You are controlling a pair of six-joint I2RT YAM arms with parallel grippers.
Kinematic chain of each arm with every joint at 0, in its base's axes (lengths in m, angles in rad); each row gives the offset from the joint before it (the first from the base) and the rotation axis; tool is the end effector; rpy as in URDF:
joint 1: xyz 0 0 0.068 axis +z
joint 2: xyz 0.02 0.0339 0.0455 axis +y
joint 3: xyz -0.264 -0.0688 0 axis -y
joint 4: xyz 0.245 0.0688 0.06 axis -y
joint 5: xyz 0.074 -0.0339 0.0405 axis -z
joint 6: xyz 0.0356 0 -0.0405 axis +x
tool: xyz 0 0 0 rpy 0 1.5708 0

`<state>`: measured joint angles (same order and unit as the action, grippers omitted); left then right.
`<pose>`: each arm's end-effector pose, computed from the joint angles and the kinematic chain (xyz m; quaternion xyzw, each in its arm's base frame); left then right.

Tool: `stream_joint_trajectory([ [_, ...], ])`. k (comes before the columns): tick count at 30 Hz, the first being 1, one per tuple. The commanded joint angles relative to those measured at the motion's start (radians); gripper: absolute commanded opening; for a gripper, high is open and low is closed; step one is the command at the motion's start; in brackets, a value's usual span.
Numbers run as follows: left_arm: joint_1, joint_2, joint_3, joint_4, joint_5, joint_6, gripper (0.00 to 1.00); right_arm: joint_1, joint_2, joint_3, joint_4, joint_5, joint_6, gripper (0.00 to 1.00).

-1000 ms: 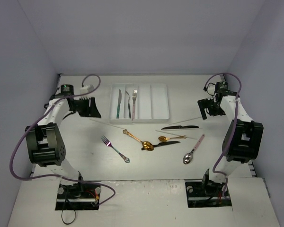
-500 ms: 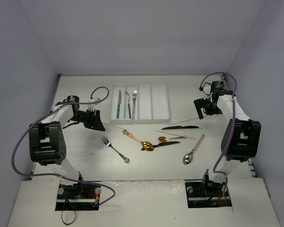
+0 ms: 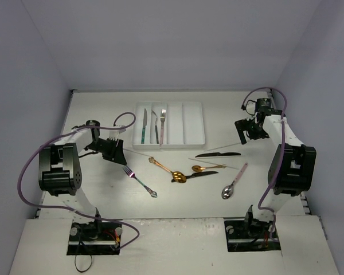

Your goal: Sort the eating utensils into containers

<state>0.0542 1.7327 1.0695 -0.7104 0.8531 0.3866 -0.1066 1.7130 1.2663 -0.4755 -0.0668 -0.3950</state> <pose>0.3126 -0.0099 0.1750 0.1900 0.8868 -0.3822 0.1775 0.3686 -0.0371 0.2358 -0.1467 0.9360 -0.0484 0.3164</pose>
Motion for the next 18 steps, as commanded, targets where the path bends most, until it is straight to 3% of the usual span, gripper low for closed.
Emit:
stream_joint_trajectory([
  [1, -0.01, -0.005, 0.035, -0.016, -0.001, 0.055, 0.3, 0.001, -0.036, 0.025, -0.005, 0.023, -0.007, 1.0],
  [11, -0.045, 0.058, 0.08, -0.097, 0.024, 0.122, 0.25, 0.0, -0.043, 0.02, -0.005, 0.035, -0.017, 0.99],
  [18, -0.044, 0.094, 0.099, -0.122, 0.013, 0.134, 0.06, -0.001, -0.047, 0.016, -0.006, 0.041, -0.021, 0.99],
])
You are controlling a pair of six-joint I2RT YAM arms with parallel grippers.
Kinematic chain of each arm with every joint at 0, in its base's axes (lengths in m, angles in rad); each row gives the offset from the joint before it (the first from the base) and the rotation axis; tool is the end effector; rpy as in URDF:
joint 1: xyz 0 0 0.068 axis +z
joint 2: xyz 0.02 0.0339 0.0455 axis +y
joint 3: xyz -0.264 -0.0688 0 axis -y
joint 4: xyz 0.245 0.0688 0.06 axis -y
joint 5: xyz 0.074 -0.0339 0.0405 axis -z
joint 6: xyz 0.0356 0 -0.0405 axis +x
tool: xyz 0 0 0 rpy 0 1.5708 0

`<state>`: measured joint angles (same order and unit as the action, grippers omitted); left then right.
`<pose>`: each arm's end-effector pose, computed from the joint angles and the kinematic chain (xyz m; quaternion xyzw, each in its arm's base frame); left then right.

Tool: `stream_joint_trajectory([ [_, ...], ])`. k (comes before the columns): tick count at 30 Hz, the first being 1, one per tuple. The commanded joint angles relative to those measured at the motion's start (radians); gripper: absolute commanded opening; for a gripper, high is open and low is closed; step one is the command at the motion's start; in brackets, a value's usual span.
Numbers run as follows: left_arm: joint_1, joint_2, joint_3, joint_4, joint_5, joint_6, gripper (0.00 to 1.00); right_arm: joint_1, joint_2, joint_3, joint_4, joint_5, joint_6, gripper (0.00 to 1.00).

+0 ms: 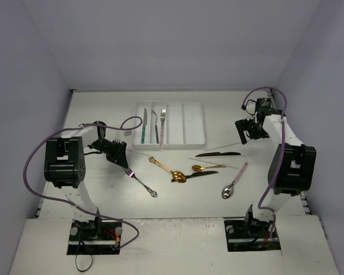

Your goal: Sort the eating utensils into containers

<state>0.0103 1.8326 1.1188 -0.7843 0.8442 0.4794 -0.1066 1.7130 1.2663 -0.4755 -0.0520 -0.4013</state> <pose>0.3202 -0.0233 0.1561 0.2263 0.8832 -0.3892 0.1314 0.3686 -0.0376 0.2358 -0.1473 0.9361 -0.0562 0.3145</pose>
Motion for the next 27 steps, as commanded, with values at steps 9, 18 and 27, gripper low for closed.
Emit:
stream_joint_trajectory([
  [9, -0.001, -0.038, 0.176, -0.202, 0.03, 0.168, 0.0, -0.002, -0.046, 0.018, -0.005, 0.026, -0.016, 0.99],
  [18, -0.038, 0.056, 0.736, -0.698, 0.172, 0.617, 0.0, -0.002, -0.035, 0.029, -0.006, 0.021, -0.019, 0.99],
  [27, -0.138, 0.232, 1.259, -0.872, 0.169, 0.699, 0.0, -0.004, -0.034, 0.043, -0.008, 0.031, -0.022, 0.99],
])
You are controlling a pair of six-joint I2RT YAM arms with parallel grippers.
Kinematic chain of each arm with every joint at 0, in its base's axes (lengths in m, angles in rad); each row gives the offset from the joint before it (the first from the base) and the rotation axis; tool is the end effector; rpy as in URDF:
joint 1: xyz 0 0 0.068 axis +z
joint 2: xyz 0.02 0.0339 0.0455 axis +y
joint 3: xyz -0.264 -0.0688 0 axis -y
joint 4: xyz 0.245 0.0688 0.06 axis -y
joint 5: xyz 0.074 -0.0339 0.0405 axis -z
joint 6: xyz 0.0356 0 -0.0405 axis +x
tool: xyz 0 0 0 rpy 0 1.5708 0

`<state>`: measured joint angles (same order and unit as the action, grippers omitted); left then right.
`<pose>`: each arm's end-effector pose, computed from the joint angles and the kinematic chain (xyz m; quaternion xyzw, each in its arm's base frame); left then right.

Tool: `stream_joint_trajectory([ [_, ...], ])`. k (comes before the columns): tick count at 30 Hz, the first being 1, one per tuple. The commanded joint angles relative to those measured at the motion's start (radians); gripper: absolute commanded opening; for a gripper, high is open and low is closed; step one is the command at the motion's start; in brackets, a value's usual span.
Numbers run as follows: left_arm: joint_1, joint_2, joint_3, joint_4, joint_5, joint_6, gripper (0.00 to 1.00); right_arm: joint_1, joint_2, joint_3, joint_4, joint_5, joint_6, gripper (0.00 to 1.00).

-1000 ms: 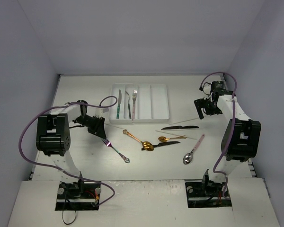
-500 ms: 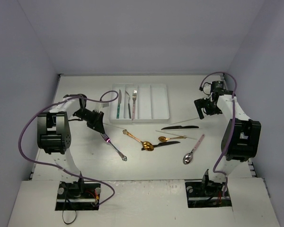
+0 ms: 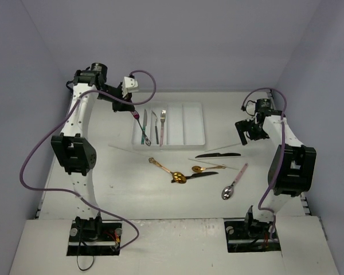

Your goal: Sort the eating utensils into containers

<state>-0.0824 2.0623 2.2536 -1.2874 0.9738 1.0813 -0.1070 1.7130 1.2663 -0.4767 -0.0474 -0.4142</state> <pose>0.4129 -0.0636 0.3681 0.5640 0.6572 -0.2997 0.4002 0.3684 -0.0379 0.2357 -0.1525 0.9355 -0.0602 0.3130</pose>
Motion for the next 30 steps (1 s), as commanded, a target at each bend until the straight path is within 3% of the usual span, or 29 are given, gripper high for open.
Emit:
stream_joint_trajectory([
  [1, -0.052, 0.018, 0.165, -0.368, 0.043, 0.095, 0.0, -0.003, -0.037, 0.039, -0.007, 0.028, -0.01, 0.99],
  [6, -0.059, 0.132, 0.363, -0.341, 0.083, 0.053, 0.0, -0.003, -0.044, 0.032, -0.011, 0.035, -0.011, 0.99],
  [9, -0.062, 0.128, 0.38, -0.219, 0.113, 0.007, 0.0, -0.005, -0.046, 0.028, -0.011, 0.04, -0.012, 0.99],
  [12, -0.09, 0.152, 0.421, -0.209, 0.094, 0.041, 0.0, -0.006, -0.046, 0.026, -0.011, 0.04, -0.011, 0.99],
  [18, -0.137, 0.181, 0.367, -0.214, 0.026, 0.167, 0.0, -0.007, -0.049, 0.025, -0.014, 0.044, -0.009, 0.99],
  [30, -0.162, 0.248, 0.365, -0.216, -0.051, 0.262, 0.0, -0.014, -0.053, 0.022, -0.024, 0.044, -0.008, 0.99],
])
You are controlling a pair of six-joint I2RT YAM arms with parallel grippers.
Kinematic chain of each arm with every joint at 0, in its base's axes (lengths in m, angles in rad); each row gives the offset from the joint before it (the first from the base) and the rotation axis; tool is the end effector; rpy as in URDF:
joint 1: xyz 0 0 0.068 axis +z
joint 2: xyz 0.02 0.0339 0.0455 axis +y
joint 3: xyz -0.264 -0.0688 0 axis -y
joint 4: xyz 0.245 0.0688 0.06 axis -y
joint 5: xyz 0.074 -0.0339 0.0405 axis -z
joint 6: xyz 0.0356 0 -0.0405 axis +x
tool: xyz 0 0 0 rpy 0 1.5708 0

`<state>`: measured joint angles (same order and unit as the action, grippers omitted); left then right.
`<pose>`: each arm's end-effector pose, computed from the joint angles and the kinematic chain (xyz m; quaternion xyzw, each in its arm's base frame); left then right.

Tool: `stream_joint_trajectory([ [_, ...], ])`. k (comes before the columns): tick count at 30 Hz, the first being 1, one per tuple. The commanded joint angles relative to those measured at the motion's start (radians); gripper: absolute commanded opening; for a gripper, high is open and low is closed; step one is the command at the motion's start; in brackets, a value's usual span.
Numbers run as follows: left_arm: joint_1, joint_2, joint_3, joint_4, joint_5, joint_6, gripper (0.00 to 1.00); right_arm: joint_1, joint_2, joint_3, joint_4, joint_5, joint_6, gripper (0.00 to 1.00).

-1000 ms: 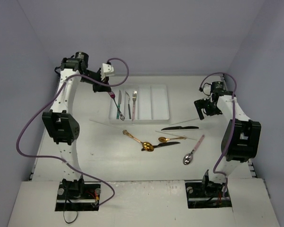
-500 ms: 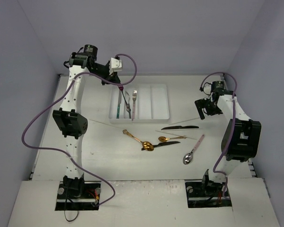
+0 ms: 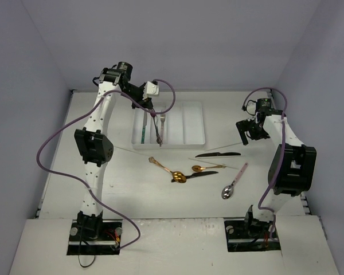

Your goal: Sort the eating utensils into containers

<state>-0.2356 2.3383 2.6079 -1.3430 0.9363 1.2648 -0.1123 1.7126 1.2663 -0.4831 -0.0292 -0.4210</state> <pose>0.4492 -0.1373 0.3430 0.6710 0.5570 -0.2726 0.4065 0.3676 -0.0404 0.2354 -0.1504 0.9369 -0.0697 0.3077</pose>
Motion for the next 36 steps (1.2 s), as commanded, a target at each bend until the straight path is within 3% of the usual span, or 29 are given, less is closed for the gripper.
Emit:
stream_joint_trajectory([
  [1, -0.013, -0.023, 0.009, -0.159, -0.016, 0.086, 0.0, -0.009, -0.052, 0.023, -0.018, 0.026, -0.001, 0.99],
  [9, -0.043, 0.022, 0.018, -0.132, -0.062, 0.11, 0.0, -0.01, -0.045, 0.031, -0.021, 0.026, -0.002, 0.99],
  [13, -0.057, 0.032, 0.002, -0.051, -0.076, 0.063, 0.06, -0.012, -0.05, 0.028, -0.022, 0.026, -0.005, 0.99],
  [14, -0.058, 0.037, 0.004, -0.033, -0.08, 0.051, 0.13, -0.012, -0.052, 0.028, -0.023, 0.026, -0.006, 0.99],
  [18, -0.06, 0.063, 0.026, 0.033, -0.101, -0.028, 0.58, -0.015, -0.059, 0.021, -0.026, 0.026, -0.008, 1.0],
  [21, -0.06, 0.069, 0.041, 0.102, -0.12, -0.072, 0.68, -0.017, -0.064, 0.014, -0.027, 0.026, -0.01, 1.0],
  [31, -0.045, -0.046, -0.004, 0.399, -0.154, -0.411, 0.71, -0.018, -0.045, 0.034, -0.025, 0.011, -0.005, 1.0],
  [36, 0.002, -0.251, -0.275, 0.69, -0.202, -0.629, 0.75, -0.018, -0.028, 0.041, -0.025, -0.015, -0.003, 0.99],
])
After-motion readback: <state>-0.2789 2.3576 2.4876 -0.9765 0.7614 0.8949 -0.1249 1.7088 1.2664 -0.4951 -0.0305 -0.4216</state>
